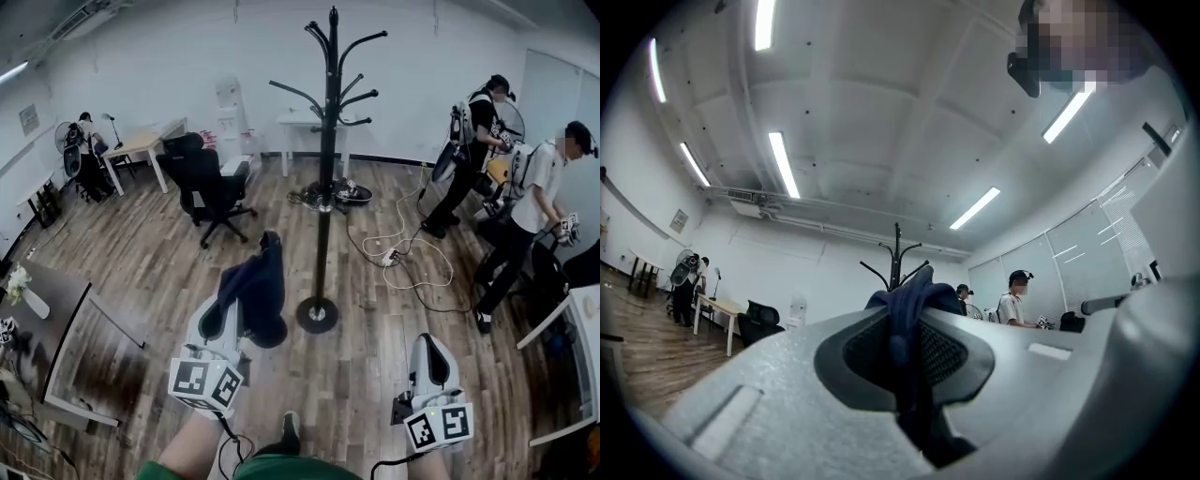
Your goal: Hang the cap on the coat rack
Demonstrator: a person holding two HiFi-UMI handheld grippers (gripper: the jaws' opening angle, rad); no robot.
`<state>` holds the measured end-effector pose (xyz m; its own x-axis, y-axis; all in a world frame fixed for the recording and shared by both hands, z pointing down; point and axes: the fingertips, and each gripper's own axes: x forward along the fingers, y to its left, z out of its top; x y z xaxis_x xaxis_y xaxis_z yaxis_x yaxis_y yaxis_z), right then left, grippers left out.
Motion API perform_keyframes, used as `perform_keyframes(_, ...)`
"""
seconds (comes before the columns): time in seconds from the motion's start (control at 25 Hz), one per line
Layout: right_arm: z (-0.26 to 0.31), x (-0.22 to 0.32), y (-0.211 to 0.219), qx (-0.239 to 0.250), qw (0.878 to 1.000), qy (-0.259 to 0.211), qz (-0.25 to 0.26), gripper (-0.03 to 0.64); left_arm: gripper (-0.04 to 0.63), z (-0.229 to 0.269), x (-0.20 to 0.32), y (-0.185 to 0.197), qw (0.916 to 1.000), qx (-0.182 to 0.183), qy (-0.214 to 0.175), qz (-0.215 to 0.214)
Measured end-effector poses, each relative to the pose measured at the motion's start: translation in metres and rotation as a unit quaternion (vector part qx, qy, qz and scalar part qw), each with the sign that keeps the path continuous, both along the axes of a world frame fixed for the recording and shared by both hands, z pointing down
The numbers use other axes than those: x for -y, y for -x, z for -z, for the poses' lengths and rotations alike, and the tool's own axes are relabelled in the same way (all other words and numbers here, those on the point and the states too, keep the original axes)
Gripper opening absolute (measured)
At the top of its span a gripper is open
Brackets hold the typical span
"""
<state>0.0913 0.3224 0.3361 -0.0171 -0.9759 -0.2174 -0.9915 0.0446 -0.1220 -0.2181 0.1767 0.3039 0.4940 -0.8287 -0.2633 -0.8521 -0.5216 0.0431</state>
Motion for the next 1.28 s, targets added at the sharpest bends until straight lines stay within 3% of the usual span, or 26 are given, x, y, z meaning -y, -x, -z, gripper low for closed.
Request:
perform_keyframes(0.28, 0.0, 0.048, -0.013, -0.011, 1.0, 0.012, -0.026, 0.003, 0.037, -0.009, 0.062, -0.006, 0.9997, -0.021, 0.011, -0.01)
perform_keyframes(0.8, -0.006, 0.17, 0.0, -0.029, 0.998, 0.043, -0.042, 0.003, 0.037, -0.01, 0.193, -0.003, 0.9993, -0.028, -0.002, -0.025)
perform_keyframes(1.28, -0.021, 0.231, 0.01, -0.041, 0.994, 0.079, -0.06, 0.003, 0.037, -0.018, 0.262, -0.008, 0.9981, -0.03, -0.01, -0.053)
